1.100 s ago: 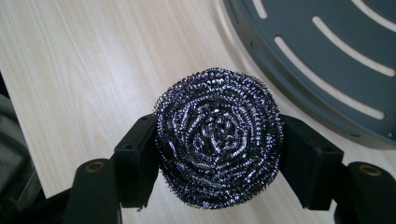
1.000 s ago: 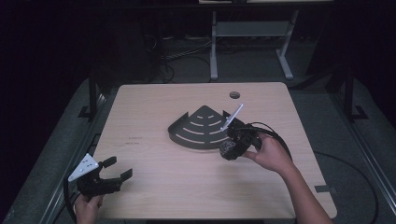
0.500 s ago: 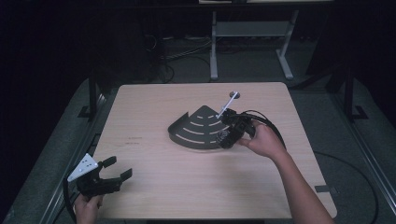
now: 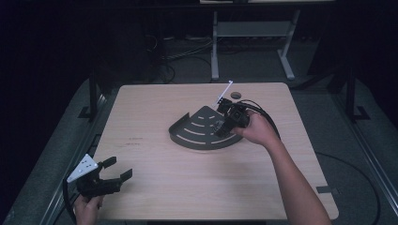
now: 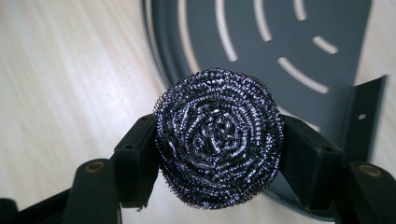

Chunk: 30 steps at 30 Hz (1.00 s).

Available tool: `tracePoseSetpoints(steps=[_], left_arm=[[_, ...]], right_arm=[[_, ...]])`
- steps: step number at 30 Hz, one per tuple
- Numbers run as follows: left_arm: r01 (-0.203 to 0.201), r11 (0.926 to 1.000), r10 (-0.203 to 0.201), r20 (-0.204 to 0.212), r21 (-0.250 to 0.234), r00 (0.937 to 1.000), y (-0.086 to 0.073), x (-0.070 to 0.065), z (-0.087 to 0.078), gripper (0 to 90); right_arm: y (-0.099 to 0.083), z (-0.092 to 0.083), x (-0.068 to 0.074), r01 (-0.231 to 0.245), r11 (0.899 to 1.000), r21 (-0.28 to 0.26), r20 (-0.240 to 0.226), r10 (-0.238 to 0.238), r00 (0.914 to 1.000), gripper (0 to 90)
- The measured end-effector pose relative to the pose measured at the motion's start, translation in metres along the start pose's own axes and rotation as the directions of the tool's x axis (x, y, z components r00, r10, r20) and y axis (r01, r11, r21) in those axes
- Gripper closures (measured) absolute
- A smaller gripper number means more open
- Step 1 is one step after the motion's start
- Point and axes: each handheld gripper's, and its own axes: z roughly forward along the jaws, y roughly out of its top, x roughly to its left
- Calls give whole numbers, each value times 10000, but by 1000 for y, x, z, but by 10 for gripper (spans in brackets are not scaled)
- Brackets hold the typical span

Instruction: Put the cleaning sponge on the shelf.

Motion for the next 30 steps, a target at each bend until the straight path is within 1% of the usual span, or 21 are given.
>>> tracePoseSetpoints(steps=[1, 2, 4, 6, 7, 9, 13, 14, 16, 18, 20, 21, 24, 26, 30], left_arm=[[-39, 10000, 39, 4, -3, 10000, 0, -1, 0, 133], [-39, 10000, 39, 4, -3, 10000, 0, -1, 0, 133], [-70, 10000, 70, 29, 41, 10000, 0, -1, 2, 133], [-80, 10000, 79, 43, 59, 10000, 0, -2, 2, 133], [-150, 9998, 150, 44, 133, 9999, 0, -2, 2, 133], [-101, 9999, 100, 83, 80, 9999, 0, -2, 2, 133], [-173, 9997, 173, 34, 142, 9998, 0, -3, 3, 133], [-131, 9998, 131, 63, 123, 9999, 0, -3, 3, 133], [-175, 9998, 174, 74, 115, 9998, 0, -3, 3, 133], [-191, 9997, 190, 65, 131, 9998, 0, -3, 4, 133], [-167, 9997, 166, 58, 178, 9998, 0, -4, 5, 133], [-220, 9995, 220, -6, 226, 9998, 0, -4, 5, 133], [-186, 9996, 185, 21, 200, 9998, 0, -4, 6, 133], [-225, 9994, 225, 13, 250, 9997, 0, -4, 6, 133], [-280, 9991, 279, 29, 305, 9996, 0, -5, 7, 133]], right_arm=[[3, 0, -4, -119, 9999, -22, 0, 119, 9999, 336], [3, 0, -4, -119, 9999, -22, 0, 119, 9999, 336], [7, 2, -9, -221, 9997, -60, -47, 220, 9997, 336], [8, 3, -10, -225, 9997, 34, 6, 225, 9997, 336], [11, 5, -13, -212, 9996, 189, 184, 208, 9996, 336], [13, 6, -16, -332, 9994, 97, 126, 331, 9994, 336], [17, 10, -20, -394, 9991, 180, 173, 391, 9991, 335], [19, 13, -23, -493, 9987, 156, 167, 490, 9987, 335], [20, 18, -25, -553, 9983, 167, 183, 550, 9983, 335], [20, 20, -26, -577, 9980, 270, 211, 572, 9981, 335], [21, 27, -29, -640, 9972, 390, 212, 632, 9978, 335], [22, 30, -30, -632, 9971, 420, 216, 624, 9978, 335], [22, 34, -31, -611, 9969, 504, 248, 599, 9979, 335], [24, 41, -33, -629, 9964, 570, 257, 616, 9978, 335], [26, 49, -35, -742, 9953, 614, 265, 727, 9970, 335]])
